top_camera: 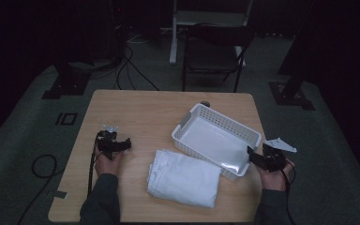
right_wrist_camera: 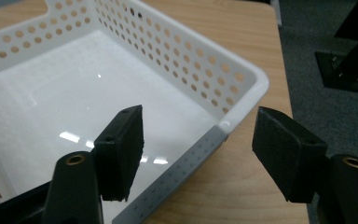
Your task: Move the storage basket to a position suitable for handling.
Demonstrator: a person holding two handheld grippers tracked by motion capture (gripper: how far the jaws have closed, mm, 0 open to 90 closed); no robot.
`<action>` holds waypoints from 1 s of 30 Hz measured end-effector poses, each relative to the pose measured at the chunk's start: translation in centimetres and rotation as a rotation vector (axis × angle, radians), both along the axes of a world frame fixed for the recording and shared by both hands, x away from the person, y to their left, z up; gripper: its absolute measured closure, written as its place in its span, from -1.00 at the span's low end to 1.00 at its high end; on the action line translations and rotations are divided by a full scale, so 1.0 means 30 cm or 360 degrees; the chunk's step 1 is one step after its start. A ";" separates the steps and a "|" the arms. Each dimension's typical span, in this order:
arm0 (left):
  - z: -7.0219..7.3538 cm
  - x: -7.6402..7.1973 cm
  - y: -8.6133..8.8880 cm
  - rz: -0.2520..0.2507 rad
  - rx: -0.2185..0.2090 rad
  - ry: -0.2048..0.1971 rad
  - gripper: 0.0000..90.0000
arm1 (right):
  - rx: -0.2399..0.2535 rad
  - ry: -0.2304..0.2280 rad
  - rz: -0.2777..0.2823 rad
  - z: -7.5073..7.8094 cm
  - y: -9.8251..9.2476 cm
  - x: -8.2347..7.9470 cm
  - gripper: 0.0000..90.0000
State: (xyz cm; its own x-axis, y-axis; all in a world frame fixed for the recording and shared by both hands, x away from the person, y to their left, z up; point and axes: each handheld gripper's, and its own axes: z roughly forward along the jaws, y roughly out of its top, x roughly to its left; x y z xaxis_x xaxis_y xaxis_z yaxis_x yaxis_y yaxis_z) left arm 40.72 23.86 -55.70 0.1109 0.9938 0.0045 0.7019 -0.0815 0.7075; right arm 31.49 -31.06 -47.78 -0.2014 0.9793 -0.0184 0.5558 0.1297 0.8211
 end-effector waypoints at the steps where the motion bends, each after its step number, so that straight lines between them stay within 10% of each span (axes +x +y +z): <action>1: 0.000 0.000 0.000 0.0000 0.0000 0.0000 -0.80 | -0.0006 0.0010 -0.0002 -0.004 0.002 0.000 -0.27; 30: 0.000 -0.001 -0.003 -0.0012 0.0004 0.0000 -0.80 | 0.0093 0.0139 -0.0032 -0.063 0.020 -0.006 -0.02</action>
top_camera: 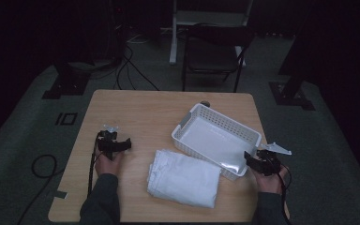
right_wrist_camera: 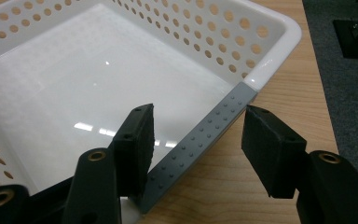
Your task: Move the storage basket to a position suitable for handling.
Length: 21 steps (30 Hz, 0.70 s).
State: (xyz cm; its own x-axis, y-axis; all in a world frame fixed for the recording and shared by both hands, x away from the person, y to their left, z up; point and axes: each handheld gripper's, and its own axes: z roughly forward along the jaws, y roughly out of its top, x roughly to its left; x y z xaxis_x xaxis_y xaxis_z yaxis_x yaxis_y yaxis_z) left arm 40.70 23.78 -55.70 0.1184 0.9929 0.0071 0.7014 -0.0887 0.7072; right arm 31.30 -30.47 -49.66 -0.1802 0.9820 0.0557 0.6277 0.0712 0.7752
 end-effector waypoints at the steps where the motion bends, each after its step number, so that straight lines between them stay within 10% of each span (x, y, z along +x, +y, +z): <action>1: 0.000 0.000 0.000 -0.0002 0.0000 0.0000 -0.80 | -0.0001 0.0000 -0.0003 -0.001 0.001 0.001 -0.02; 21: 0.001 0.001 0.013 -0.0011 -0.0004 -0.0014 -0.70 | -0.0028 0.0032 -0.0025 -0.016 0.034 0.075 0.10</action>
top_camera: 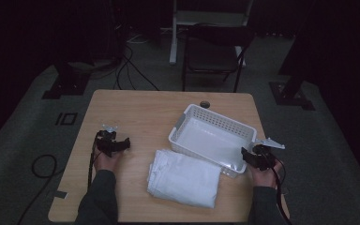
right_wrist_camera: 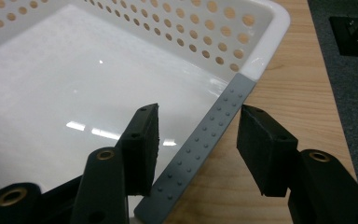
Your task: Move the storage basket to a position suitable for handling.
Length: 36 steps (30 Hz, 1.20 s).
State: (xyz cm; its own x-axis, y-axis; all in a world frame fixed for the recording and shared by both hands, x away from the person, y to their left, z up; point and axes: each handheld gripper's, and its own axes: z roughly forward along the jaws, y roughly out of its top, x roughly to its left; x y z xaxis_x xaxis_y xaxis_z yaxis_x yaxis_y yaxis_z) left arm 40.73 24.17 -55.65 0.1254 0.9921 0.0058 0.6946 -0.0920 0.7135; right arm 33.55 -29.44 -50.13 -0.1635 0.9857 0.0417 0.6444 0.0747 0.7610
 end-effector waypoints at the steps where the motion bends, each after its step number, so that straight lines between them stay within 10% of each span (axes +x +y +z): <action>1: 0.001 0.000 0.001 -0.0003 0.0000 0.0002 -0.69 | 0.0000 0.0007 0.0001 -0.005 0.001 0.006 0.11; 14: 0.024 -0.031 -0.004 -0.0059 -0.0018 0.0044 -0.21 | 0.0035 0.0040 -0.0010 -0.017 0.014 0.053 0.26; 36: 0.155 -0.084 -0.129 -0.0282 -0.0142 -0.0132 -0.09 | 0.0024 0.0053 0.0011 0.005 0.061 0.059 0.18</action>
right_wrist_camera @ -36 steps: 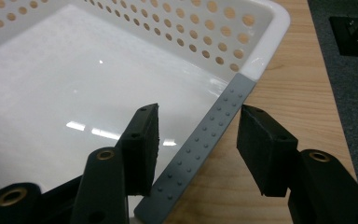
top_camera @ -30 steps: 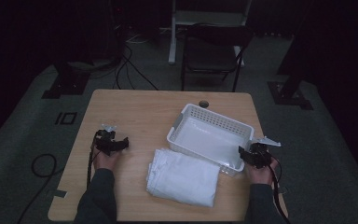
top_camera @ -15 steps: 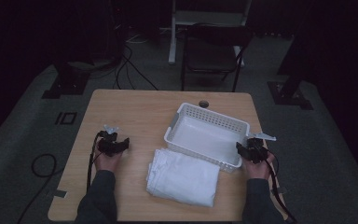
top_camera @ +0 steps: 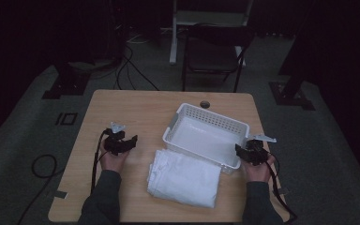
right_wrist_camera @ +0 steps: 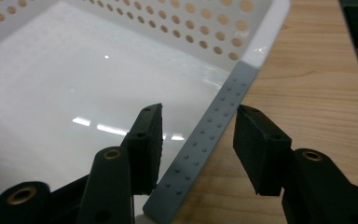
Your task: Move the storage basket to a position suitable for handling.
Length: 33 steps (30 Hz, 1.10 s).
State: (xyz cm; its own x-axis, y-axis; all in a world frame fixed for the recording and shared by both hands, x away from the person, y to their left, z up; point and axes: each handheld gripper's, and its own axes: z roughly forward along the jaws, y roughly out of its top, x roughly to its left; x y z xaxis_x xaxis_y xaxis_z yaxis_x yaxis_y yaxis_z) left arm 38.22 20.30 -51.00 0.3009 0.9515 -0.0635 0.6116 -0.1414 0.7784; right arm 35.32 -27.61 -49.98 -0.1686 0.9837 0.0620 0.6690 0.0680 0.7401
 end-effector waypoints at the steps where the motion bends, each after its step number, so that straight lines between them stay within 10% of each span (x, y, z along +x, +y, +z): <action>1: 0.010 -0.002 -0.011 -0.0022 -0.0001 -0.0011 -0.09 | 0.0002 -0.0002 -0.0002 0.002 0.000 0.003 0.19; 33: 0.089 -0.010 -0.164 -0.0198 -0.0059 -0.0128 0.02 | -0.0004 -0.0010 0.0146 0.033 0.124 0.154 0.38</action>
State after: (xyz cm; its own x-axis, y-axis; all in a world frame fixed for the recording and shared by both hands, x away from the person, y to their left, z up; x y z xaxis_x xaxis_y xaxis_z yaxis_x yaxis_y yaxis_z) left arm 37.91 15.39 -48.35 0.4217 0.9041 -0.0691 0.5267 -0.1822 0.8303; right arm 39.94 -23.88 -49.00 -0.2587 0.9642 0.0581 0.6550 0.1309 0.7442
